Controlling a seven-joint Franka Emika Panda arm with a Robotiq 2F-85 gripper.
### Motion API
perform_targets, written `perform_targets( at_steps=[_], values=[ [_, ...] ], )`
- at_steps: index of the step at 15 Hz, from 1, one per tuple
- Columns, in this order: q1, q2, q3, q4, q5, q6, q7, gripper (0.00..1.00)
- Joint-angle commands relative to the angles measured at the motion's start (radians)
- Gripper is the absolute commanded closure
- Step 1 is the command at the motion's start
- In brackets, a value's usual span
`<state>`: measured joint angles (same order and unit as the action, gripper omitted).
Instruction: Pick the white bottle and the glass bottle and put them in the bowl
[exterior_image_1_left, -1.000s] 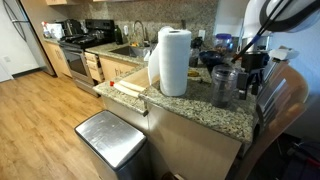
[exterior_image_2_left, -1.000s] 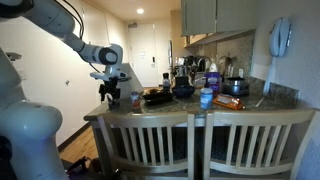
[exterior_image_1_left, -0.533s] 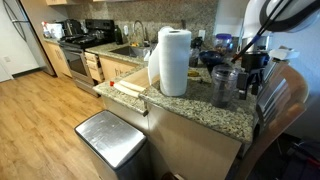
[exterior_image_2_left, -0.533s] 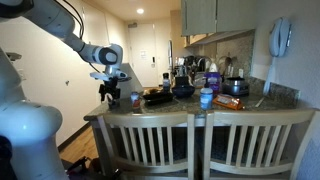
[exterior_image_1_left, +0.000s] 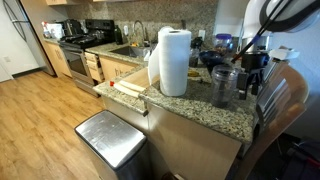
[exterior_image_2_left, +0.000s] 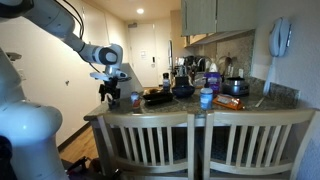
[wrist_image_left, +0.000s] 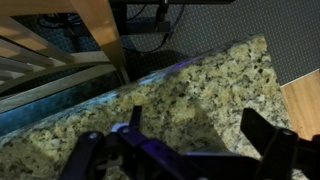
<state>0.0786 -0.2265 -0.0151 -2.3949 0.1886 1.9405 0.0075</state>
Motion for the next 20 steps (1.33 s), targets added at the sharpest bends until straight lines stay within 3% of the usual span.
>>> perform_targets(
  at_steps=[1,5,10,11,14,20],
  values=[
    [-0.015,0.0,0.015,0.001,0.003,-0.002,-0.003,0.0],
    [-0.041,-0.011,0.024,0.055,-0.01,0.094,0.156,0.0],
    [-0.098,-0.13,0.033,0.04,-0.031,0.148,0.369,0.0],
    [-0.084,-0.074,0.019,0.07,-0.008,0.114,0.288,0.0],
    [-0.092,-0.121,0.027,0.066,-0.017,0.116,0.35,0.0],
    [-0.093,-0.123,0.028,0.061,-0.017,0.12,0.357,0.0]
  ],
)
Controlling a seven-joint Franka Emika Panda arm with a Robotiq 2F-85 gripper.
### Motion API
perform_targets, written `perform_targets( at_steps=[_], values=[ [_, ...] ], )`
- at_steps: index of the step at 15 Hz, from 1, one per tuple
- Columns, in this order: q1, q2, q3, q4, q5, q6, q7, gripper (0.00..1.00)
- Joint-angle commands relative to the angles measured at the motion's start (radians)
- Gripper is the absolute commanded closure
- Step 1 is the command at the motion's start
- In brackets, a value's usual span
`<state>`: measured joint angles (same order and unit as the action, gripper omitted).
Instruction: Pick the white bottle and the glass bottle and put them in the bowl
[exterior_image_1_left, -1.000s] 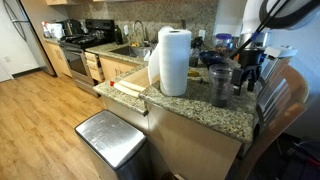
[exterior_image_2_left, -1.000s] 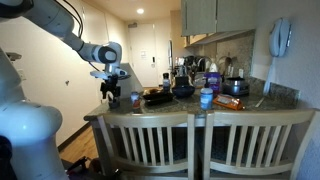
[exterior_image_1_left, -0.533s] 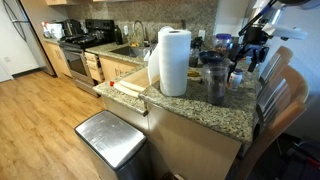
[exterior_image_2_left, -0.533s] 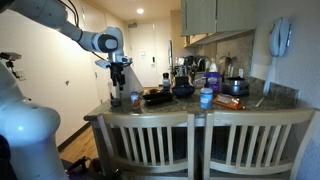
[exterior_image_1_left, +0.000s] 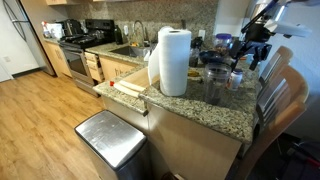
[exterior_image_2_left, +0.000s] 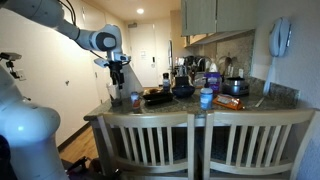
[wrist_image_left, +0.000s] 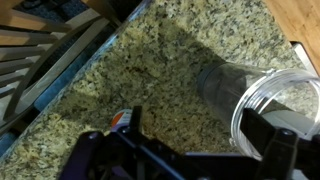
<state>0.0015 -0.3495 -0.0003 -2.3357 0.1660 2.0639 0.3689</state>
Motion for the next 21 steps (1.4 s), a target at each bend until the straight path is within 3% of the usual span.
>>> perform_targets(
  at_steps=[1,3,6,7,12,16,17,21],
  values=[
    [-0.02,0.004,0.013,0.003,0.0,-0.002,0.0,0.0],
    [-0.074,0.034,0.015,0.0,-0.062,0.029,0.115,0.0],
    [-0.135,0.066,-0.032,-0.015,-0.091,0.049,0.188,0.0],
    [-0.104,0.045,-0.012,0.0,-0.08,0.017,0.148,0.0],
    [-0.135,0.072,-0.035,-0.001,-0.082,0.027,0.171,0.0],
    [-0.115,0.123,-0.009,0.016,-0.065,0.178,0.201,0.0],
    [-0.124,0.079,-0.022,0.001,-0.076,0.113,0.178,0.0],
    [-0.121,0.084,-0.018,0.002,-0.077,0.125,0.182,0.0]
  ],
)
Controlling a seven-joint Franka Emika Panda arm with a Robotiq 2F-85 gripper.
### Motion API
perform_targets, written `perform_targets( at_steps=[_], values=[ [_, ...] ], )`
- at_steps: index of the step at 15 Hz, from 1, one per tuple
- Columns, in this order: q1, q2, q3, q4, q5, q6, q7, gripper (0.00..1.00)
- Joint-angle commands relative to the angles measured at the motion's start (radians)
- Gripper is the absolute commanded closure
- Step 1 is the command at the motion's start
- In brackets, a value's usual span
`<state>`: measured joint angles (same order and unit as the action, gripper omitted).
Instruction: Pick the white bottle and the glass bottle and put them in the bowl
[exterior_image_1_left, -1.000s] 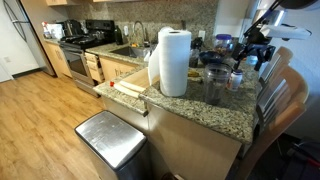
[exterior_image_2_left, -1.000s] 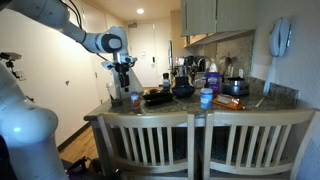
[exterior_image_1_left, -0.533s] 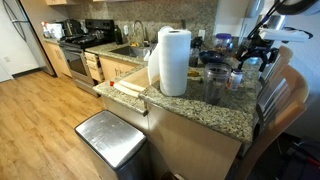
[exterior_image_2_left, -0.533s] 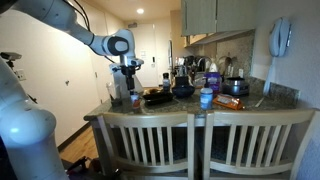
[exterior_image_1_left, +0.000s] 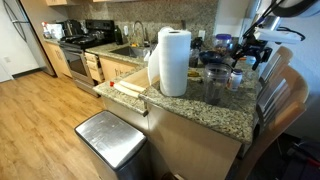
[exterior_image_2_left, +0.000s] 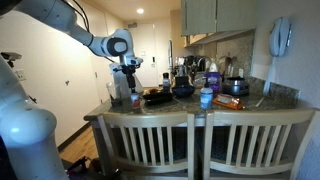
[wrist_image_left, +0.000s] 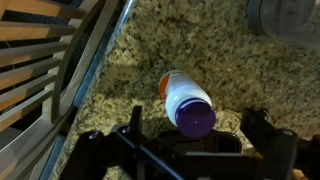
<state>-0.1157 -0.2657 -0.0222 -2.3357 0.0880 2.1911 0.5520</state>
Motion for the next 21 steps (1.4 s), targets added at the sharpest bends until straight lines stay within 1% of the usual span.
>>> perform_targets(
  at_steps=[1,2,3,5,6,7,10,14,15,16,17,18,19,20,21],
  values=[
    [-0.004,0.0,0.003,0.002,0.001,-0.002,-0.001,0.0],
    [-0.001,0.008,0.006,0.01,-0.008,-0.024,-0.013,0.0],
    [-0.004,0.053,0.015,0.037,-0.026,-0.033,0.019,0.0],
    [-0.012,0.162,0.028,0.067,-0.058,0.032,0.086,0.0],
    [-0.008,0.209,0.027,0.084,-0.062,0.034,0.117,0.0],
    [0.005,0.086,0.01,0.023,-0.041,0.012,0.07,0.0],
    [0.015,0.196,0.004,0.061,-0.048,0.036,0.102,0.0],
    [0.017,0.211,0.002,0.079,-0.051,0.037,0.104,0.0],
    [0.018,0.212,0.0,0.077,-0.057,0.04,0.107,0.25],
    [0.018,0.209,-0.002,0.077,-0.055,0.037,0.107,0.28],
    [0.016,0.206,-0.004,0.078,-0.054,0.033,0.106,0.34],
    [0.015,0.208,-0.007,0.078,-0.052,0.033,0.104,0.43],
    [0.013,0.206,-0.01,0.078,-0.052,0.031,0.103,0.48],
    [0.012,0.205,-0.013,0.077,-0.052,0.03,0.106,0.56],
    [0.011,0.206,-0.017,0.078,-0.056,0.027,0.11,0.62]
  ],
)
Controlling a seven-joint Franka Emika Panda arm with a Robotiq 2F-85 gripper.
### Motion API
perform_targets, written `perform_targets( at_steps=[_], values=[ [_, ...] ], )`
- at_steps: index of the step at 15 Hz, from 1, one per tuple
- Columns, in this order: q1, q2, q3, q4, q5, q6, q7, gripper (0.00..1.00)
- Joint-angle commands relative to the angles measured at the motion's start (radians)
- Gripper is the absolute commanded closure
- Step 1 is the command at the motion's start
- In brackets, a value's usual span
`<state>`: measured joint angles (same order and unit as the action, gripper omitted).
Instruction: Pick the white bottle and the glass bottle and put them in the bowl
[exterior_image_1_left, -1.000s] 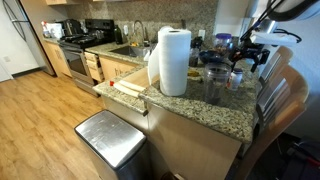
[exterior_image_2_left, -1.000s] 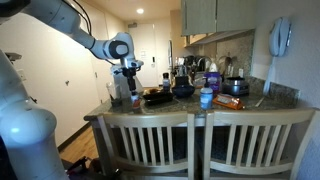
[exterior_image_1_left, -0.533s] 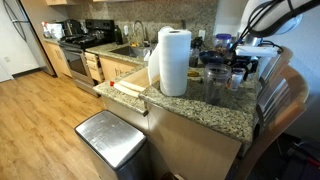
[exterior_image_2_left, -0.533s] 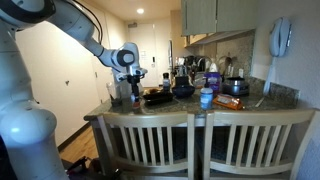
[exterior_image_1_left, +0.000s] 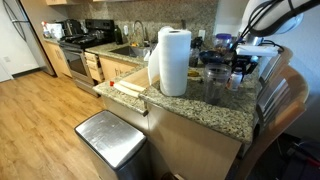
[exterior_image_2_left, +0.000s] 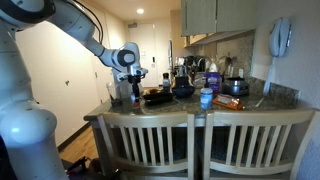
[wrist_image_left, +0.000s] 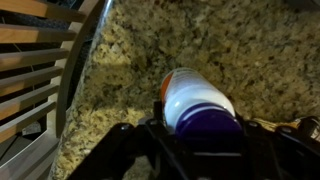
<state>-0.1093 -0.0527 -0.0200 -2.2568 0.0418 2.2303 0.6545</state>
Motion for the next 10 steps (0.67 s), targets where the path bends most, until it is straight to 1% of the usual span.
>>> perform_targets(
  at_steps=[1,5,7,9,10],
  values=[
    [0.003,-0.007,-0.023,0.0,-0.009,-0.016,0.009,0.69],
    [0.0,-0.007,-0.038,0.021,-0.002,-0.074,0.003,0.7],
    [-0.005,-0.032,-0.046,0.036,-0.019,-0.101,0.016,0.7],
    [-0.012,-0.113,-0.05,0.035,-0.065,-0.086,0.059,0.7],
    [-0.017,-0.161,-0.047,0.034,-0.105,-0.074,0.093,0.7]
  ],
)
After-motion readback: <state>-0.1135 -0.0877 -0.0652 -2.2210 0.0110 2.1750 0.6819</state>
